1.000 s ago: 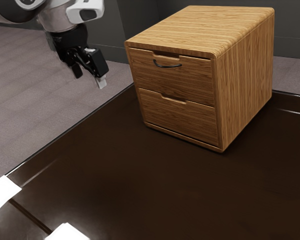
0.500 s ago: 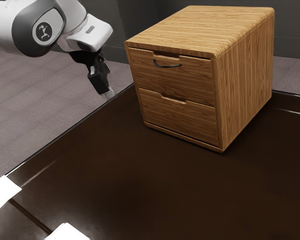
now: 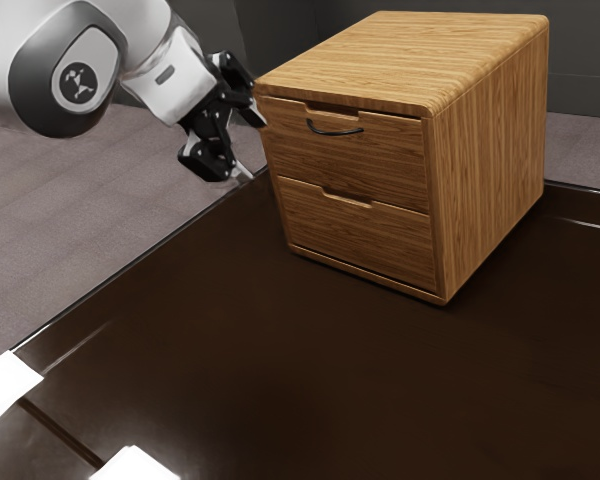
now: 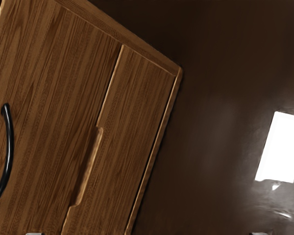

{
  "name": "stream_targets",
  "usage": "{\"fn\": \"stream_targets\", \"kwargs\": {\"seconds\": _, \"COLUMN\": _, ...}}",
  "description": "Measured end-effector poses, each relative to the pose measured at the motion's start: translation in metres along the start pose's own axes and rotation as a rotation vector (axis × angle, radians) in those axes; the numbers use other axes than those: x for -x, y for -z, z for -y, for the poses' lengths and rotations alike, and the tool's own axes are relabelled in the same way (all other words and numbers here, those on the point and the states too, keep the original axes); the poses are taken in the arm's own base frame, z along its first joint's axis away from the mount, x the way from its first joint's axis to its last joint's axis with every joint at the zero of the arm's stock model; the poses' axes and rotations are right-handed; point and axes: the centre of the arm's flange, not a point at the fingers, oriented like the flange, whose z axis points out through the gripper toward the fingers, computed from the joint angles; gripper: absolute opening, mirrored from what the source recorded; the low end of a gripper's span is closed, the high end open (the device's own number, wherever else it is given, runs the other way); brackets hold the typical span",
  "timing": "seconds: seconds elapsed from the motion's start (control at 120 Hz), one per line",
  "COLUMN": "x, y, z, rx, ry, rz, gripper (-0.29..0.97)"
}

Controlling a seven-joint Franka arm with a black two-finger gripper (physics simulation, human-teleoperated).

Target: Pull the drawer handle with one arm to open the drawer

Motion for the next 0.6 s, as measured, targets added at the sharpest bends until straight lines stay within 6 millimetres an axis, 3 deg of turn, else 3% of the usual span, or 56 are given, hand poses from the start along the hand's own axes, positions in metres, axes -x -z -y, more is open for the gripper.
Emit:
{"fn": "stream_targets", "kwargs": {"seconds": 0.433, "x": 0.009, "y": -0.028, "z": 0.04, "rx": -0.001, "ry": -0.155, "rz": 0.003, "gripper": 0.34}}
{"fn": "stream_targets", "kwargs": {"seconds": 0.6, "x": 0.006, "y": -0.066, "z": 0.062, "rx": 0.018, "ry": -0.204, "rz": 0.007, "gripper": 0.33}}
